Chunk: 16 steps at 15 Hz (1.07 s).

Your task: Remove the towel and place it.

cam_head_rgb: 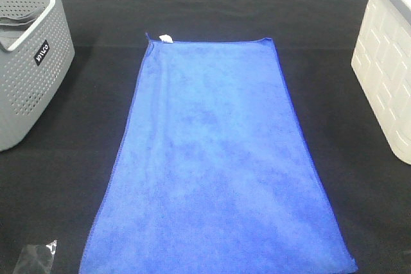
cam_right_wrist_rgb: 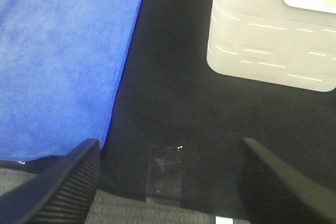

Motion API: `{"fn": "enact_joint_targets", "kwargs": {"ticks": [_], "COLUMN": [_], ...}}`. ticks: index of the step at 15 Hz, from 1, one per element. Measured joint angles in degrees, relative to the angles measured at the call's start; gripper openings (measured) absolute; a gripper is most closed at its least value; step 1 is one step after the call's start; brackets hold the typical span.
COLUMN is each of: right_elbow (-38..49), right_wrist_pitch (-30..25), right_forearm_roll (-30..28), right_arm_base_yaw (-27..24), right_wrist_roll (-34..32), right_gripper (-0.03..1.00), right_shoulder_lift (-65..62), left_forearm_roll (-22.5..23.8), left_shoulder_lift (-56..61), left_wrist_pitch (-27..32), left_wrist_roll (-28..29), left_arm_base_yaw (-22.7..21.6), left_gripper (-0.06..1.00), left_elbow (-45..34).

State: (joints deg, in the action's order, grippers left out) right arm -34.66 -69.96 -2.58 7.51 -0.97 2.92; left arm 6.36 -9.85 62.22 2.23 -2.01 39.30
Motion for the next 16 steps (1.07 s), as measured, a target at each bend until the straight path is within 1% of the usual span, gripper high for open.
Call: {"fn": "enact_joint_targets", "kwargs": {"ticks": [1, 3, 4, 6, 7, 9, 10, 11, 16], "right_elbow": [1.03, 3.09, 3.44, 4.18, 5.21, 6.02, 6.07, 6.07, 6.07], "right_wrist_pitch": [0.0, 0.0, 1.32, 4.87, 6.99, 8.59, 8.94, 9.0, 9.0], "right_forearm_roll": [-0.06, -0.17, -0.17, -0.17, -0.11, 0.0, 0.0, 0.0, 0.0], "right_arm_base_yaw": [0.0, 0.0, 0.0, 0.0, 0.0, 0.0, 0.0, 0.0, 0.0], "right_wrist_roll": [0.0, 0.11, 0.57, 1.43, 1.49, 1.49, 1.49, 1.49, 1.49], "right_gripper": [0.69, 0.69, 0.69, 0.69, 0.69, 0.69, 0.69, 0.69, 0.69], "right_shoulder_lift": [-2.46, -3.15, -3.15, -3.15, -3.15, -3.15, -3.15, -3.15, -3.15], "left_forearm_roll": [-0.06, -0.34, -0.74, -3.84, -5.84, -8.65, -8.77, -8.82, -9.28], "left_shoulder_lift": [3.9, 9.4, 10.14, 10.14, 10.14, 10.14, 10.14, 10.14, 10.14], "left_wrist_pitch": [1.66, 5.39, 6.88, 7.16, 6.19, 2.64, -0.17, -1.2, -2.12], "left_wrist_roll": [0.0, 0.0, 0.0, -1.09, -1.89, -3.5, -3.72, -3.9, -3.9], "left_arm_base_yaw": [0.0, 0.0, 0.0, 0.0, 0.0, 0.0, 0.0, 0.0, 0.0], "left_gripper": [0.78, 0.78, 0.78, 0.78, 0.78, 0.78, 0.78, 0.78, 0.78], "left_elbow": [-0.06, -0.4, -0.97, -3.78, -5.61, -7.96, -9.0, -9.97, -10.14]}}
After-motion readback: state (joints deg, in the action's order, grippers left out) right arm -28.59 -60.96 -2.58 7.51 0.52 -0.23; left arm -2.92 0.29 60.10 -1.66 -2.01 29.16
